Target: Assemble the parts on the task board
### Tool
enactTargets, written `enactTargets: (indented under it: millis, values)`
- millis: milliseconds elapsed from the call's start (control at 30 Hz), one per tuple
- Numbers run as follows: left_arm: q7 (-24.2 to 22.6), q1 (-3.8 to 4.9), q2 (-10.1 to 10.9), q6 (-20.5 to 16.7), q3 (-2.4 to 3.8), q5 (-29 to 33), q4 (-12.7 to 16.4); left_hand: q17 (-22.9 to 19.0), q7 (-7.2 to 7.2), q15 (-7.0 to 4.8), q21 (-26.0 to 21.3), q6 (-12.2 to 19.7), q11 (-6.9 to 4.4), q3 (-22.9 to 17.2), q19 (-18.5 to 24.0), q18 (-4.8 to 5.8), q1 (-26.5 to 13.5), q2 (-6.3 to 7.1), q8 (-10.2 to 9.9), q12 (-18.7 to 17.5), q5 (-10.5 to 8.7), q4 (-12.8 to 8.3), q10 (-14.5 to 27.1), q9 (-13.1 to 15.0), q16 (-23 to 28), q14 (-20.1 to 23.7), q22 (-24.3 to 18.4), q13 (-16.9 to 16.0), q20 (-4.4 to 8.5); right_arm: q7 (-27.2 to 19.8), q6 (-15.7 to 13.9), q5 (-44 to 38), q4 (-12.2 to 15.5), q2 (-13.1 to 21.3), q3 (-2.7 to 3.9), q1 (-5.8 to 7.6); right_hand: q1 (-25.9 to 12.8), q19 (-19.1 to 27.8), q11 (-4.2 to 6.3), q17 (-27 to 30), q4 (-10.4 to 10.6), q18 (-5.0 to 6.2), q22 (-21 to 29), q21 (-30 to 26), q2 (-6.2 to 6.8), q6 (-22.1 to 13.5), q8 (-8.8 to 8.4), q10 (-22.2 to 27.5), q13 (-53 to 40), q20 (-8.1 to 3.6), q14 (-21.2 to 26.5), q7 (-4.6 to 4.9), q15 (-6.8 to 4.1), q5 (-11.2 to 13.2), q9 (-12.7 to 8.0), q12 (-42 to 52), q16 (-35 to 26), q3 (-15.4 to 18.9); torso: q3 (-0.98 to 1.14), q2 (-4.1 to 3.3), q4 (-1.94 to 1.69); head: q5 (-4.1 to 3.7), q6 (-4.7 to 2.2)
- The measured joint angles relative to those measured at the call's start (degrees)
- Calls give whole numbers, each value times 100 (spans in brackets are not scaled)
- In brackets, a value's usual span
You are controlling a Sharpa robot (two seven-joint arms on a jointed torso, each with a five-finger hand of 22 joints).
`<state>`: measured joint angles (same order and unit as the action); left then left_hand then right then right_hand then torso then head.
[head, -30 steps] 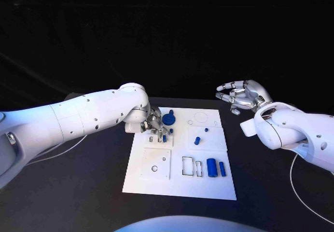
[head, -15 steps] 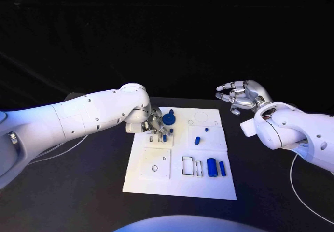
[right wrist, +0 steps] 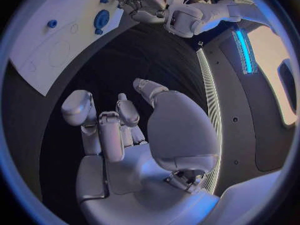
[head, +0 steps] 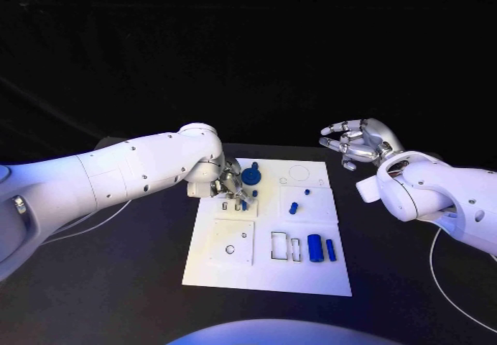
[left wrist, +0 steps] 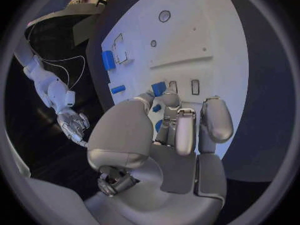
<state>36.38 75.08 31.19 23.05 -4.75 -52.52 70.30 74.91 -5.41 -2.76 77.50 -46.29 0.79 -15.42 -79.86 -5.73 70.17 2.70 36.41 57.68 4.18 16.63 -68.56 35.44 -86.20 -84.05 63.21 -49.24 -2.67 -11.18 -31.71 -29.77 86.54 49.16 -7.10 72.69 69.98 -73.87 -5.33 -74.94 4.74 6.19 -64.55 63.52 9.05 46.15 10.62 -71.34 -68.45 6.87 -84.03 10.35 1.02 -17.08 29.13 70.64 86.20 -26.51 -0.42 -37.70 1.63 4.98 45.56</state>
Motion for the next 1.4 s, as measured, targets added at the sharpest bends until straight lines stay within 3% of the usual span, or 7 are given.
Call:
enactTargets:
  millis: [167,333,533,600,867,933,1400]
  values:
    - [-18,0,-2,7,0,37,-14,0,32,0,23,-33,1,-527,-20,0,286,103,-75,40,0,-21,-1,6,-28,0,36,-22,20,2,4,0,-4,-2,0,-3,0,0,0,0,0,0,0,0,0,0,0,0,0,0,0,0,0,0,0,0,0,0,1,-1,0,5,11]
    - [-44,0,-4,4,-3,164,-54,0,60,-43,47,-61,-47,-1767,-33,0,542,309,-134,1,-20,-221,-57,8,-28,0,71,-2,32,4,5,0,-7,-2,0,-5,0,0,0,1,0,0,1,0,0,0,0,0,1,0,0,0,0,-15,0,0,0,0,2,-1,1,6,20]
    - [-46,0,-3,-12,-4,484,-93,0,60,-43,67,-61,-58,-2090,-41,0,333,470,125,1,49,91,-131,13,-28,0,121,1,41,5,5,0,-14,-2,0,-6,0,0,0,1,16,0,1,0,0,0,0,0,1,0,0,0,0,-34,-1,0,0,-15,2,1,0,10,25]
    - [-46,0,0,-21,-5,599,-96,0,60,-43,67,-60,-58,-2400,-41,0,241,507,139,1,50,-203,-131,67,-28,0,130,1,41,5,5,0,-18,-5,0,-6,0,0,0,1,15,0,1,0,0,0,0,0,2,0,0,0,0,-35,-1,0,0,-15,2,1,0,14,27]
    - [-41,0,113,-114,-5,903,-20,0,59,-42,88,-60,-88,-2419,-40,0,10,603,249,1,437,-194,-201,75,-28,0,167,-16,40,5,5,0,-28,-8,0,-11,0,0,0,2,16,0,2,0,0,0,0,0,2,0,0,0,0,-34,-1,0,0,-15,2,1,-1,28,32]
    - [-41,0,172,-160,-5,945,42,0,59,-42,111,-60,-69,-2420,-40,0,-15,628,251,1,577,-194,-221,480,-28,0,187,-34,40,5,5,0,-31,-8,0,-14,0,0,0,2,15,0,2,0,0,0,0,0,2,0,0,0,0,-34,-1,0,0,-15,2,1,-1,31,37]
    - [-250,-101,635,-813,0,358,732,0,116,-118,201,-159,-141,-2396,-113,92,-233,801,322,134,1202,-221,-437,843,-77,5,380,-212,113,0,4,0,-39,20,0,-48,0,1,0,2,15,0,3,0,0,17,0,0,3,0,0,-17,0,-34,-2,0,0,-15,7,1,-13,64,62]
